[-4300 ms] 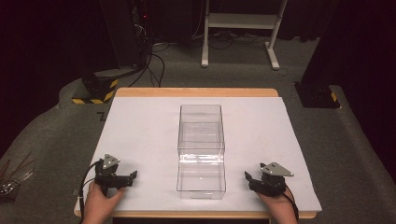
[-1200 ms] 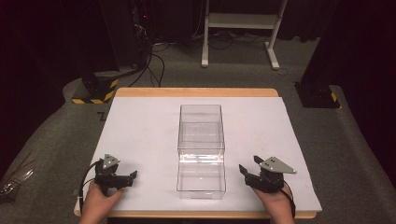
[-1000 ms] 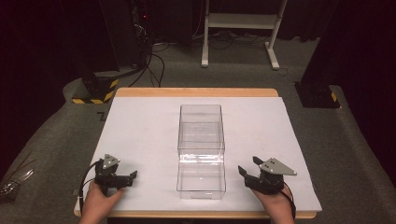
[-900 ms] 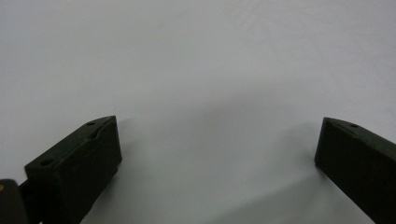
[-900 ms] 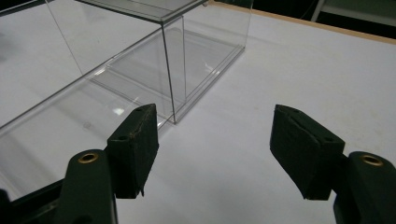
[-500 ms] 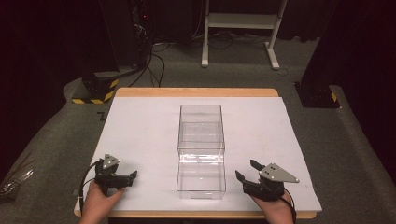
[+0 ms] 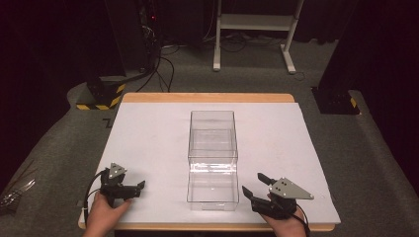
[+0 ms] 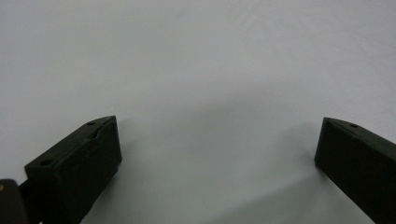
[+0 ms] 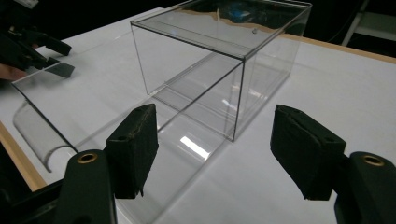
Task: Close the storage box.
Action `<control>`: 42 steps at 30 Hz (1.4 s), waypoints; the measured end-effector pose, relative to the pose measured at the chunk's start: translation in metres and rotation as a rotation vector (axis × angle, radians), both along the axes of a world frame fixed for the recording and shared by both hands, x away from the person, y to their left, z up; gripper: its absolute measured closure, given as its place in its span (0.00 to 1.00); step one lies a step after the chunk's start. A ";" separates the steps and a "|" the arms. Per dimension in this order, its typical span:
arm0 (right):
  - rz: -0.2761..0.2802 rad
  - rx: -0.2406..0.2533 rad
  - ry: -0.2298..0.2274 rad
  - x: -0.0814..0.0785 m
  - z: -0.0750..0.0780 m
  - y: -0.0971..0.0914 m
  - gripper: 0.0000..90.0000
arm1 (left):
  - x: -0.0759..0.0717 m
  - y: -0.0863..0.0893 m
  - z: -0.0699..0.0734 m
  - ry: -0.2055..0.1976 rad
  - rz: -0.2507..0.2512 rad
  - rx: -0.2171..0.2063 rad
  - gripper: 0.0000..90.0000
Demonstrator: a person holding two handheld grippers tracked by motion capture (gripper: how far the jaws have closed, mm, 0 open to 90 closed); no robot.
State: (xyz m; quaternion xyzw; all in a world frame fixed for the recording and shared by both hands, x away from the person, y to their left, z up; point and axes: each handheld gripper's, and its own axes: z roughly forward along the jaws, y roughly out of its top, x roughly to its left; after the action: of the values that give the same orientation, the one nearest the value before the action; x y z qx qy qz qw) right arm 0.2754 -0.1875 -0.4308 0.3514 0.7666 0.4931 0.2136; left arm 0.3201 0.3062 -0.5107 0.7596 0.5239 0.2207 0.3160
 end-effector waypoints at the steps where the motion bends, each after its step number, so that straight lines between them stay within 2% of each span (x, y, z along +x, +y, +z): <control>1: 0.010 0.007 -0.003 -0.003 0.001 0.002 0.36 | 0.000 0.000 0.000 0.000 0.000 0.000 0.01; 15: 0.055 0.026 -0.010 -0.011 0.001 0.011 0.34 | 0.000 0.000 0.000 -0.001 0.000 0.001 0.01; 20: 0.090 0.026 0.010 -0.013 -0.001 0.016 0.31 | 0.000 0.000 0.000 -0.001 0.001 0.000 0.01; 42: 0.176 -0.037 0.068 -0.014 -0.017 0.028 0.27 | 0.000 0.000 0.000 0.000 0.001 -0.001 0.01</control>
State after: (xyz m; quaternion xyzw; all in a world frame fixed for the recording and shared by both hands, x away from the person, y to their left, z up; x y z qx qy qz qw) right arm 0.2614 -0.1597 -0.4474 0.2952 0.8104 0.4835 0.1495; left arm 0.3199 0.3060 -0.5108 0.7592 0.5245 0.2205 0.3159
